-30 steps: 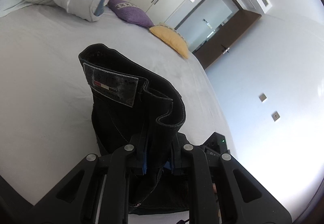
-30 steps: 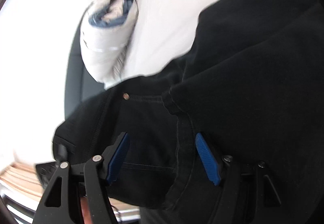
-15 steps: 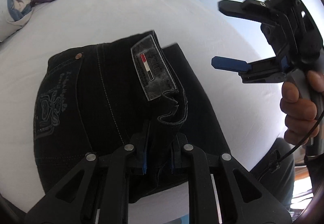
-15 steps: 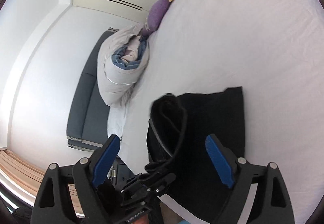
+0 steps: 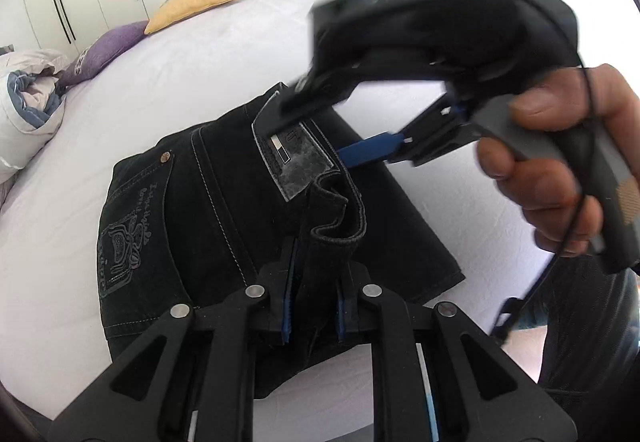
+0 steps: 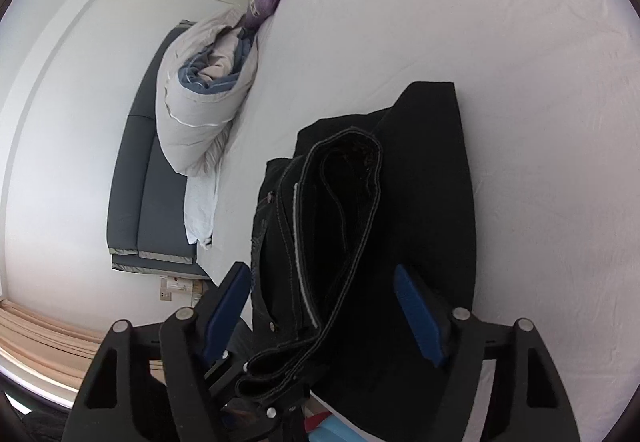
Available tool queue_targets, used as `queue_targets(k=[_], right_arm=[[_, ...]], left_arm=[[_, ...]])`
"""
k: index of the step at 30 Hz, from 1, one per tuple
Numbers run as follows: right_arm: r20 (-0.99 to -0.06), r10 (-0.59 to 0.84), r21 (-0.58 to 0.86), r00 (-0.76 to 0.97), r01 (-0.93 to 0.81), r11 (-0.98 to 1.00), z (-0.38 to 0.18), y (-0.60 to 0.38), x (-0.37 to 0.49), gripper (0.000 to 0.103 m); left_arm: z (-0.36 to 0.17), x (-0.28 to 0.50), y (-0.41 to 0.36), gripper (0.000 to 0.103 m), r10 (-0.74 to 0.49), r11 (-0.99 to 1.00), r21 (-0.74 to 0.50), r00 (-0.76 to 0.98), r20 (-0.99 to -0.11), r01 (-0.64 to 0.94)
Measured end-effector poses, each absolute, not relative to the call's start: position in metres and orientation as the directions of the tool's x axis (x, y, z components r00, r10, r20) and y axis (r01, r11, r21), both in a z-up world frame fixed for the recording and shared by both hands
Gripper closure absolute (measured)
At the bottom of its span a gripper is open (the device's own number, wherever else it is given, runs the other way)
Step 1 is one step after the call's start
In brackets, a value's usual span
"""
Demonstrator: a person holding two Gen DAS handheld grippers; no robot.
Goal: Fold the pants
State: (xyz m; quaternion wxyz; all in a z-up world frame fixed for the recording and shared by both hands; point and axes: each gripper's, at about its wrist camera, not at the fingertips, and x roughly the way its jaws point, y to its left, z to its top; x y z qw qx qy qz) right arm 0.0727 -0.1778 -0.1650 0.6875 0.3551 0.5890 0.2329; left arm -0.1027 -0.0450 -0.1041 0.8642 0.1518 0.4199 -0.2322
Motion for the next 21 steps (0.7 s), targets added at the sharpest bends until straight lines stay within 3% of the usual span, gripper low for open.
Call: queue_targets(k=[1,2,8,15,17,18,19,21], right_arm=[[-0.660,0.729,0.750,0.182,0.088,0.656,-0.166,-0.175,0.075,0.058],[-0.672,0.720,0.738,0.173,0.076,0.671,-0.166,-0.172,0.076,0.075],[-0.672,0.706,0.729,0.222,0.031,0.684,-0.151,-0.184,0.068,0.082],[-0.671,0.711,0.737,0.208,0.084,0.671,-0.191,-0.203,0.069,0.077],[-0.626,0.742,0.776,0.240,0.099,0.623,-0.194,-0.212,0.065,0.076],[-0.629,0.735,0.772,0.254,0.088,0.630,-0.190,-0.214,0.062,0.071],[-0.631,0.728,0.768,0.268,0.082,0.636,-0.186,-0.216,0.060,0.069],[-0.640,0.713,0.761,0.286,0.107,0.640,-0.181,-0.225,0.057,0.066]], left_arm=[[-0.103,-0.106,-0.048,0.089,-0.276,0.842,0.072,0.543,-0.793,0.534],[-0.102,-0.103,-0.045,0.089,-0.279,0.840,0.073,0.544,-0.791,0.538],[-0.096,-0.104,-0.049,0.089,-0.305,0.822,0.077,0.550,-0.778,0.565],[-0.134,-0.101,-0.056,0.084,-0.292,0.820,0.024,0.452,-0.843,0.572],[-0.125,-0.108,-0.045,0.076,-0.345,0.813,-0.038,0.428,-0.835,0.581],[-0.119,-0.110,-0.038,0.068,-0.378,0.809,-0.079,0.412,-0.829,0.583],[-0.111,-0.116,-0.027,0.048,-0.422,0.804,-0.135,0.395,-0.816,0.579],[-0.098,-0.124,-0.002,0.033,-0.467,0.807,-0.188,0.411,-0.783,0.560]])
